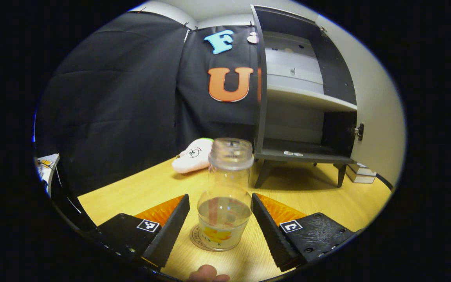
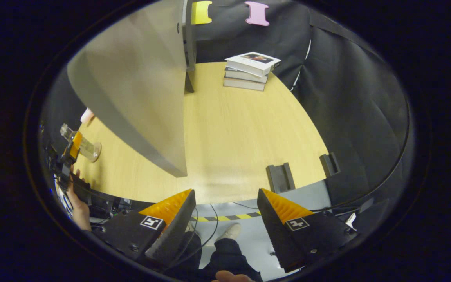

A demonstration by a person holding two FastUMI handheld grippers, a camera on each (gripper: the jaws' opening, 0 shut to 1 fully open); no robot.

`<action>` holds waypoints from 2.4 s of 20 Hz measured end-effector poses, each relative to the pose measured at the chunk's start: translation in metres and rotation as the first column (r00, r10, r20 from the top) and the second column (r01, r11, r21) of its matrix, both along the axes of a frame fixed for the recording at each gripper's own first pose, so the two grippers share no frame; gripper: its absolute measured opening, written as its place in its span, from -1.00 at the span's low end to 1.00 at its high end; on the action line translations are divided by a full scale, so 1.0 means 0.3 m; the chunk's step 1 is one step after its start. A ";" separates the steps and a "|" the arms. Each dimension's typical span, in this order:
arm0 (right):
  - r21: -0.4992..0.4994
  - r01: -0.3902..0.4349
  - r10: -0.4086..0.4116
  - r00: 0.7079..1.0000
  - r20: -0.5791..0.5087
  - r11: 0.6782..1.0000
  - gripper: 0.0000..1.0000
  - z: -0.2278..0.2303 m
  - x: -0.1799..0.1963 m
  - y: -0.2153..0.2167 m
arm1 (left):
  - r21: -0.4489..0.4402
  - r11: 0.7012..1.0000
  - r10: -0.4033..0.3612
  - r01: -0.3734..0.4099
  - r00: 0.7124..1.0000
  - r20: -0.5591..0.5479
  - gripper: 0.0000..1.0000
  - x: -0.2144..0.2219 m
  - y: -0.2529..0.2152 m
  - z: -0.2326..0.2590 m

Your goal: Open the cabinet door with the right hand, grasp the bottle in the cabinet with the left hand and place it on the coaster, then close the cabinet door with the right hand.

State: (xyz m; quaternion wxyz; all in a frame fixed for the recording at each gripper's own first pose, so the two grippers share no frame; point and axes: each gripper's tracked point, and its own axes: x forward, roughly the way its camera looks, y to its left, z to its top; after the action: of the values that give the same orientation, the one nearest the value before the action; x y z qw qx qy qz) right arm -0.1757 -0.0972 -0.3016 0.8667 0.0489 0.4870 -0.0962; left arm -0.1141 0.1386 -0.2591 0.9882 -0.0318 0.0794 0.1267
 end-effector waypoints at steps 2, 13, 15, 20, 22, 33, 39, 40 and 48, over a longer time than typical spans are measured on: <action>0.009 0.036 -0.036 0.999 0.022 0.999 0.97 0.009 0.025 -0.015 | 0.005 0.999 -0.035 0.035 0.997 0.062 0.92 -0.008 -0.011 0.110; 0.021 -0.185 0.179 0.970 0.163 0.983 0.88 0.153 0.063 0.059 | 0.099 0.994 -0.071 0.052 0.979 0.193 0.90 -0.195 -0.166 0.778; 0.021 -0.312 0.303 0.935 0.186 0.950 0.80 0.228 0.076 0.109 | 0.122 0.992 -0.057 0.032 0.975 0.213 0.90 -0.229 -0.219 0.834; -0.121 -0.505 0.507 0.763 0.400 0.855 0.81 0.474 0.099 0.181 | 0.112 0.993 -0.067 0.048 0.982 0.178 0.91 -0.241 -0.367 0.889; -0.119 -0.519 0.512 0.732 0.449 0.846 0.80 0.539 0.100 0.197 | 0.106 0.993 -0.082 0.060 0.974 0.210 0.91 -0.253 -0.410 0.953; -0.188 -0.590 0.557 0.541 0.630 0.786 0.81 0.862 0.139 0.458 | 0.075 0.987 -0.154 0.139 0.955 0.252 0.90 -0.141 -0.417 1.055; -0.150 -0.595 0.525 0.529 0.666 0.790 0.82 0.880 0.238 0.676 | 0.076 0.966 -0.257 0.248 0.954 0.156 0.90 -0.106 -0.355 0.960; -0.138 -0.595 0.516 0.532 0.671 0.792 0.81 0.878 0.257 0.709 | 0.061 0.964 -0.264 0.258 0.954 0.142 0.90 -0.108 -0.344 0.935; -0.146 -0.619 0.538 0.513 0.669 0.772 0.83 0.884 0.402 0.931 | -0.006 0.951 -0.308 0.310 0.948 0.076 0.90 -0.164 -0.299 0.858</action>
State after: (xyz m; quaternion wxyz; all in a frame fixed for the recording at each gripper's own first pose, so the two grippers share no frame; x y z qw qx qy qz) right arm -0.0550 0.1820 -0.0363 0.9590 -0.0366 0.1289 0.2499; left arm -0.1634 0.0490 -0.0018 0.9978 -0.0325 0.0476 -0.0315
